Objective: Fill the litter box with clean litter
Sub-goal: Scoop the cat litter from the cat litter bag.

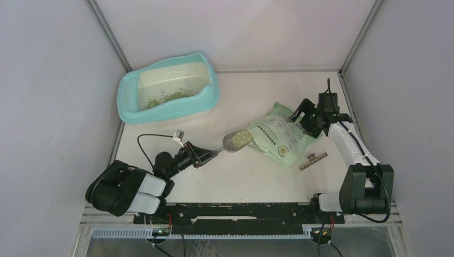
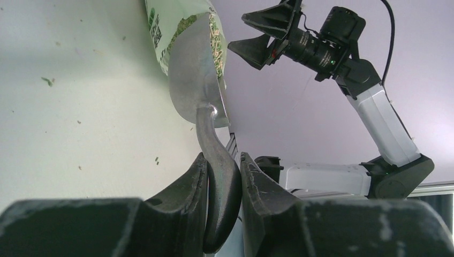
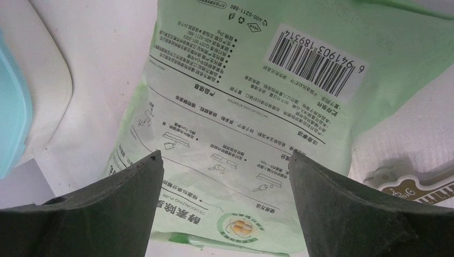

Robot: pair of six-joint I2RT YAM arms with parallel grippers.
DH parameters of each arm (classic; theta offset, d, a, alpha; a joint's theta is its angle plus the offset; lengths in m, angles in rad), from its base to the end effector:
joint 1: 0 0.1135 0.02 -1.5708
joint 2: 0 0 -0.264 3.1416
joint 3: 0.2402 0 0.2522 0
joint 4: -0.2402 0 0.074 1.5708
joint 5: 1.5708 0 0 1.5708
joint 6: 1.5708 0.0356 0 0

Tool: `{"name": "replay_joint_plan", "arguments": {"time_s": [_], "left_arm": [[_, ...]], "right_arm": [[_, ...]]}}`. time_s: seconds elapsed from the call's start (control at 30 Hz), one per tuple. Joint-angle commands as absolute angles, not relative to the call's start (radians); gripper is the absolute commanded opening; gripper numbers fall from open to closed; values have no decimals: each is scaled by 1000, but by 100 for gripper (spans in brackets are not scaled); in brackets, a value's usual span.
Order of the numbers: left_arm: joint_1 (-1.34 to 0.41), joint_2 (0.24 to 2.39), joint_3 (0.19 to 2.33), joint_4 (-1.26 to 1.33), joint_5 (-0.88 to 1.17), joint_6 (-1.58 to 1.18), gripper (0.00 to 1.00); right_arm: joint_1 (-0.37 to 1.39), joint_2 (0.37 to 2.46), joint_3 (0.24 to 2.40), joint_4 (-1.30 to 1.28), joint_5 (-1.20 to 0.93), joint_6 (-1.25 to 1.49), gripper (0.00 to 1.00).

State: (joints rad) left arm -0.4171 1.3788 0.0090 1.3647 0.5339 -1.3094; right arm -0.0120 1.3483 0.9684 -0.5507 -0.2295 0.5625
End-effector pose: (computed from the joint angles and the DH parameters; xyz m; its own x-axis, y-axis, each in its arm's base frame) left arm 0.1590 -0.0903 0.1441 -0.7875 -0.5606 -0.2559 0.2059 0.1521 -0.9667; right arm 0.2765 0.0048 0.2487 -0.7446 0.5283 -0.4080 0.3226 0.8199 0.4729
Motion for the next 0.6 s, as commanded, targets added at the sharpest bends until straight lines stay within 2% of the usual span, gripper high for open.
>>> {"name": "replay_joint_plan", "arguments": {"time_s": [0.0, 0.57], "left_arm": [[-386, 1326, -123, 1466, 570, -1299, 15], [-331, 1247, -190, 1459, 609, -1315, 15]], "right_arm": [[-4, 1347, 971, -514, -218, 556, 93], [30, 1345, 971, -510, -218, 568, 93]]}}
